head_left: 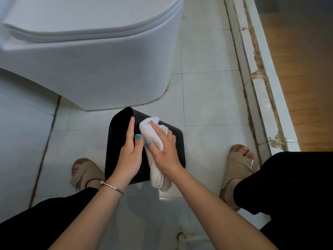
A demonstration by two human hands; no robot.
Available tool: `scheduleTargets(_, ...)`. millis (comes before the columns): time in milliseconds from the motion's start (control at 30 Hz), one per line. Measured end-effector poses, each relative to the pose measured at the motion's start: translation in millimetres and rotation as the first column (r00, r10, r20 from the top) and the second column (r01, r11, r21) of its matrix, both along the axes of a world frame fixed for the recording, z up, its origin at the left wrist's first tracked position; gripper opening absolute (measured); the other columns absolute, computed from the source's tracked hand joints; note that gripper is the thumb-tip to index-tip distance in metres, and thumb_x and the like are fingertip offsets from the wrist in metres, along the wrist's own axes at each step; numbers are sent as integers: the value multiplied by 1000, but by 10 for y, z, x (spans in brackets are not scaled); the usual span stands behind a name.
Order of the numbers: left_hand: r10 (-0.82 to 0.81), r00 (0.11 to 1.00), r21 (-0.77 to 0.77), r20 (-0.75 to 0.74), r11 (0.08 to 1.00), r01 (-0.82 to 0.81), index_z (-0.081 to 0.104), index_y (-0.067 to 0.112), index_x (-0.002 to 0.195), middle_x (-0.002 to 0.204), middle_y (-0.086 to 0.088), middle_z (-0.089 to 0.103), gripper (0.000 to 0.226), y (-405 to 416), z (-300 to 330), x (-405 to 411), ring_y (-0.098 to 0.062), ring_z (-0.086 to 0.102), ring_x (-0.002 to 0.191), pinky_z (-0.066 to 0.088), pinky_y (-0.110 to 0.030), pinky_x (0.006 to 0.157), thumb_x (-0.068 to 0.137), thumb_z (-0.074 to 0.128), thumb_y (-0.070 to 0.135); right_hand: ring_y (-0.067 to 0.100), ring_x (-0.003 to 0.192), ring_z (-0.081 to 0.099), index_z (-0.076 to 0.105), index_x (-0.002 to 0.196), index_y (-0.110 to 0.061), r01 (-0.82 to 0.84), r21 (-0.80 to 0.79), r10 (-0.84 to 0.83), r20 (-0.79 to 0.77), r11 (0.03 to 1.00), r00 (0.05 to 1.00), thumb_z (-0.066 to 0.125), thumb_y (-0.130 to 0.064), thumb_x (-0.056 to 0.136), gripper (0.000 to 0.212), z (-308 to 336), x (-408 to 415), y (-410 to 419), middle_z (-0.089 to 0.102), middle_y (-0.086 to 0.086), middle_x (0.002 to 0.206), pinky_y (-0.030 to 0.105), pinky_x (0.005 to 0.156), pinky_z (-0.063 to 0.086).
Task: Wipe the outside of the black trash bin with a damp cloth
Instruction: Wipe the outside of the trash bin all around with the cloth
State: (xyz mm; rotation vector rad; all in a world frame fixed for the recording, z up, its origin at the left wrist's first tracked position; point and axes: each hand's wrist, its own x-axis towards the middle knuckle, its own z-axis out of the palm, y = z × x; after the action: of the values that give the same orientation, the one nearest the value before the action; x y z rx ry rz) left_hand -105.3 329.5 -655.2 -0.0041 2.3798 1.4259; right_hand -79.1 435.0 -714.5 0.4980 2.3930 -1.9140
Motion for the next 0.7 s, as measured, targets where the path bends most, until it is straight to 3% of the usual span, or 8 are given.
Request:
scheduleTargets(133,8,1000,17,-6,1000,-8,11,38,151,132,44,23,51,-130,-47,-37,40,23,106,19,3,93,104,29,27,15,116,32,31,139,-58,-11,41,10,41,999,999,48,-54,87,55,-67,-7,16,42,-5,130,27,98,29)
scheduleTargets(200,29,1000,18,5,999,-29,12,39,151,148,33,17,51,-204,-64,-47,29,21,123,18,-5,103,104,29,29,20,119,33,31,140,-56,-9,78,2,85,997,996,52,-45,91,54,-139,-45,57,42,0,132,31,102,30)
scheduleTargets(300,46,999,32,10,998,-46,13,40,151,154,26,17,51,-234,-64,-24,15,18,135,16,-16,112,104,30,27,28,123,34,33,142,-49,57,135,-79,164,989,983,55,-38,93,54,-313,-81,204,41,7,136,35,105,29)
scheduleTargets(433,9,1000,39,3,999,-9,13,41,150,149,33,16,51,-164,-59,-24,26,17,127,16,-9,107,104,30,27,28,126,31,30,141,-53,196,84,-212,297,977,931,51,-42,96,51,-444,-73,383,41,3,138,37,101,31)
scheduleTargets(500,-5,1000,30,0,1000,5,12,42,150,146,36,16,52,-162,-77,-43,32,16,122,16,-6,104,104,30,29,26,125,31,28,140,-57,188,120,-217,324,975,921,48,-44,96,49,-430,-100,354,43,1,138,38,99,34)
scheduleTargets(600,2,1000,9,10,1000,-2,9,42,150,137,46,20,54,-155,-93,-31,38,22,110,19,-2,98,103,32,29,25,125,32,28,140,-56,119,165,-160,267,979,950,46,-48,95,49,-298,-146,243,44,1,139,36,98,33)
scheduleTargets(700,-22,1000,13,19,1000,22,8,39,150,117,53,24,57,-76,-46,-15,42,27,98,24,7,86,102,35,28,21,121,29,27,137,-60,31,81,-41,133,996,990,40,-59,85,54,-22,-210,126,46,1,136,35,99,31)
